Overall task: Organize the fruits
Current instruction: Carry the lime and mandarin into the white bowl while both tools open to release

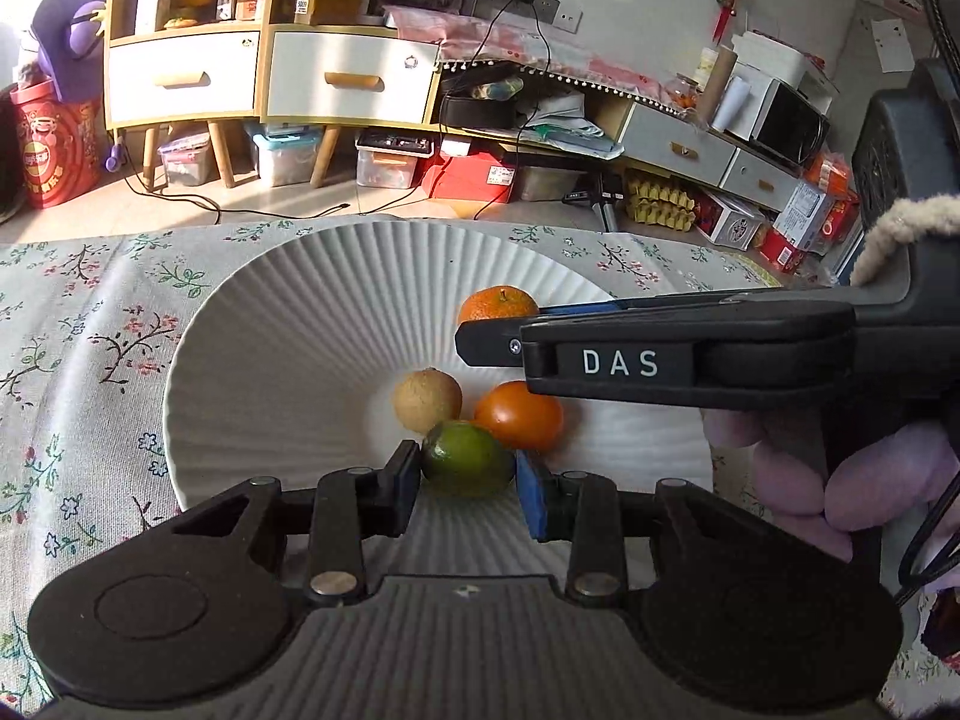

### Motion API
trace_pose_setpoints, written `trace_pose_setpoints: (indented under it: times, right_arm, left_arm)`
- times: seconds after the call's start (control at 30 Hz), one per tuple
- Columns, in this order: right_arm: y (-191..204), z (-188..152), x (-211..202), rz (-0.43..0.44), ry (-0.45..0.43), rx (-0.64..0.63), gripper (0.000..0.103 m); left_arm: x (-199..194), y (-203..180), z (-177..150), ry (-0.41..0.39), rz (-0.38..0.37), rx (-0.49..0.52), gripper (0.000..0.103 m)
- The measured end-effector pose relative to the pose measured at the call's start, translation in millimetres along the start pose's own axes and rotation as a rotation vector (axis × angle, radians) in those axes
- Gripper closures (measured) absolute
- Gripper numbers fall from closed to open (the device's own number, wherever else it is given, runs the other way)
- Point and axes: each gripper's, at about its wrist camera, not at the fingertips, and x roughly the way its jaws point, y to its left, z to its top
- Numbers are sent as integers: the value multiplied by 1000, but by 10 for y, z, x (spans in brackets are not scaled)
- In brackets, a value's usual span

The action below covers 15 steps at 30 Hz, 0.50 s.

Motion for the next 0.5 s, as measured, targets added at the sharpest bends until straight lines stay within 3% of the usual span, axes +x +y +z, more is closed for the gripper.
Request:
trace_pose_setpoints:
  times: [0.37, 0.5]
  right_arm:
    - [92, 28, 75, 29, 19, -26, 70]
    - [42, 47, 6, 34, -6, 5, 67]
  left_arm:
    - [0, 27, 18, -20, -5, 31, 65]
    - [-18, 41, 27, -18, -12, 36, 58]
